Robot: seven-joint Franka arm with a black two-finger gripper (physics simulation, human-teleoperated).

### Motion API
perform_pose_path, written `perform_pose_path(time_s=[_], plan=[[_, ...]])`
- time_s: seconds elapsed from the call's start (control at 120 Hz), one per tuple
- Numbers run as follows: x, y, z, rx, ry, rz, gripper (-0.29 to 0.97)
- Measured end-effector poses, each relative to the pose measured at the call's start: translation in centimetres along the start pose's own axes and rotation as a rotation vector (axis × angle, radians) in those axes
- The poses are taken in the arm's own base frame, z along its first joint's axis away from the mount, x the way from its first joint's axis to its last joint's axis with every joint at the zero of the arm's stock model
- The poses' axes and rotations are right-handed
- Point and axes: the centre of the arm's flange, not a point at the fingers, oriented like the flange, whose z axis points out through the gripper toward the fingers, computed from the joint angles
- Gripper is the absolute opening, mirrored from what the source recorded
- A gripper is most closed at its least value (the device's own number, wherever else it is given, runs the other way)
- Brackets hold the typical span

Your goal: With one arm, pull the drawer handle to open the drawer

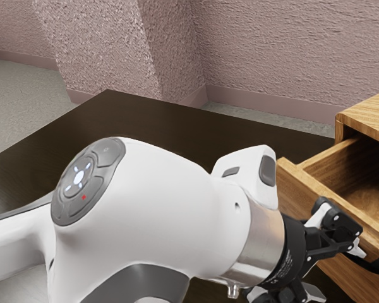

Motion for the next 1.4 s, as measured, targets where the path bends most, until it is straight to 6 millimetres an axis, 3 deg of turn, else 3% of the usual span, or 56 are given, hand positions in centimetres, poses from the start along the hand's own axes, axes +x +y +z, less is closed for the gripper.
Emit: perform_pose_path(time_s=[0.725, 1.4], plan=[[-1.0, -4.8, -3.9, -0.014, 0.046, -0.037, 0.44], [-0.9, -4.5, -4.4, -0.016, 0.033, -0.048, 0.44]])
